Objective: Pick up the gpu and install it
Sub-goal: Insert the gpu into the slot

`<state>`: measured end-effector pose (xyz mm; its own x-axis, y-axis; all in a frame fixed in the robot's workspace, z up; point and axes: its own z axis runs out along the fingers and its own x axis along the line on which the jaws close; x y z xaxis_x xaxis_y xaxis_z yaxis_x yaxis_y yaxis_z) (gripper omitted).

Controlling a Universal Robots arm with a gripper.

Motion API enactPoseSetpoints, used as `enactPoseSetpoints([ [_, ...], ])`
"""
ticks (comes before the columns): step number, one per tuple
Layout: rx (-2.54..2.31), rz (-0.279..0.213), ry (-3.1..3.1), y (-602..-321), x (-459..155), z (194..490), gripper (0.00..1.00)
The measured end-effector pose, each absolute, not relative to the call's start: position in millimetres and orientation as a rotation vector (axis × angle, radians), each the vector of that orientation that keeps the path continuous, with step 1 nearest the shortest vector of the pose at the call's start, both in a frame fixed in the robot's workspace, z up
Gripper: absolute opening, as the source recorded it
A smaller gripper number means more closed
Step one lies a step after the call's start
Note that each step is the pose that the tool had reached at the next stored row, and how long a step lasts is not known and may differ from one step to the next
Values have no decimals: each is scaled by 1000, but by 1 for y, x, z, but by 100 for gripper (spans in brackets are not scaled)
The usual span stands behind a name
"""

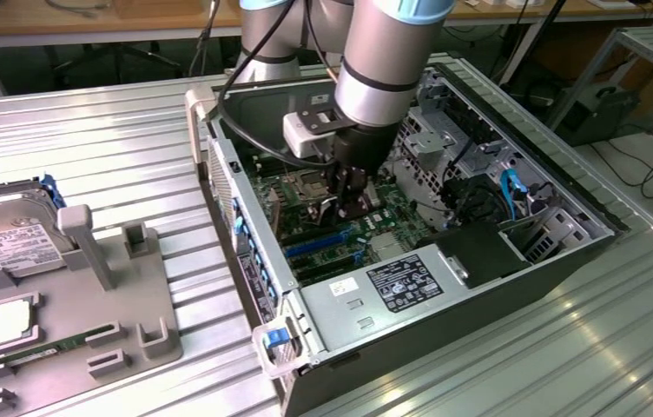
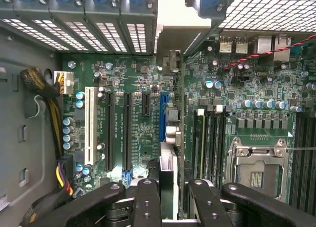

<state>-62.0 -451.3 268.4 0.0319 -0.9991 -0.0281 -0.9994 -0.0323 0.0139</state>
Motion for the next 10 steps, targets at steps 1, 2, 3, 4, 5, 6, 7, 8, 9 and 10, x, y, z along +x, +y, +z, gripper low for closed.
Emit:
enactPoseSetpoints([
  [1, -2249, 46, 2178, -451, -62, 268, 27],
  [2, -2247, 41, 2176, -451, -62, 268, 27],
  [3, -2243, 31, 2172, -451, -62, 268, 27],
  [4, -2238, 21, 2167, -451, -63, 268, 27],
  [5, -2236, 16, 2165, -451, -63, 267, 27],
  [6, -2235, 14, 2164, -451, -64, 267, 27],
  [7, -2236, 14, 2164, -451, -64, 267, 27],
  [8, -2235, 14, 2164, -451, -64, 266, 27],
  [9, -2235, 14, 2164, -451, -64, 265, 27],
  [10, -2236, 14, 2164, -451, -64, 264, 27],
])
